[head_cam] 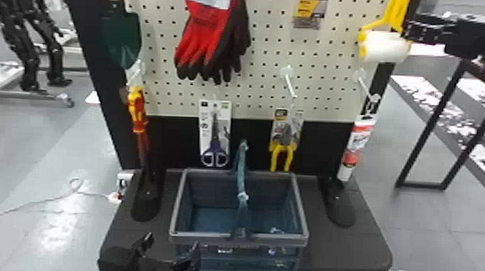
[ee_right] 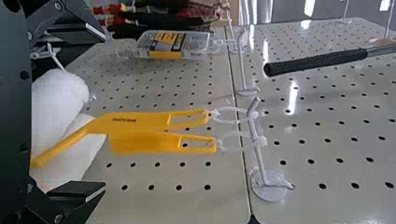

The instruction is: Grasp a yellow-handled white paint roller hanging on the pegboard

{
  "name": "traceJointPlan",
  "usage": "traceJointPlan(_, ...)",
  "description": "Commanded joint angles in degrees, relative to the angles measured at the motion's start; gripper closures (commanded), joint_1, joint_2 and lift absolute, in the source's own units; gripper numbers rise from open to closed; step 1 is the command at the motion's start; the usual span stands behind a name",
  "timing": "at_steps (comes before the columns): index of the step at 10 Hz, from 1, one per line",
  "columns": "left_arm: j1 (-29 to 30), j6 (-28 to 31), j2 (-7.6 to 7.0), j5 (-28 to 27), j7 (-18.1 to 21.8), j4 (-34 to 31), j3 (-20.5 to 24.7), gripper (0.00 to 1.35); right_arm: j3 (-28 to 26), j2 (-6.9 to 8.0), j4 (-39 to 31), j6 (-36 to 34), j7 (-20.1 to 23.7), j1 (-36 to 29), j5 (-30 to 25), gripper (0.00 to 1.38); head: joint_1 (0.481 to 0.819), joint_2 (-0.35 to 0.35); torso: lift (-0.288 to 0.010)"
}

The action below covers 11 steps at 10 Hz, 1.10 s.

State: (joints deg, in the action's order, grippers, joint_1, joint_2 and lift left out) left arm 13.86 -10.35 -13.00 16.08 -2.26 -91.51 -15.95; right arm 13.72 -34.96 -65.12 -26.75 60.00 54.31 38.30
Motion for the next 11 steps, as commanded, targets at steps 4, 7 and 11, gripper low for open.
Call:
traceJointPlan(4, -1.64, 0.24, 0.52, 0.18, 0.68, 1.42, -1.36, 0.15, 13.43, -2.22, 7.55, 3.28, 5.04, 7.83, 13.65, 0.18, 0.549, 0.000, -0.100)
traceJointPlan(7, -2.25, 0.51, 1.04, -0.17, 1.30, 1.95, -1.27, 0.15, 16.86, -2.66, 9.40, 3.72, 7.50, 10.20, 16.02, 0.32, 0.549, 0.000, -0.100)
traceJointPlan(11, -2.61, 0.42, 1.31, -0.26, 1.65, 2.30, -1.36, 0.15, 18.80, -2.92, 11.07, 3.99, 7.50, 11.70, 15.76, 1.28, 0.549, 0.000, -0.100)
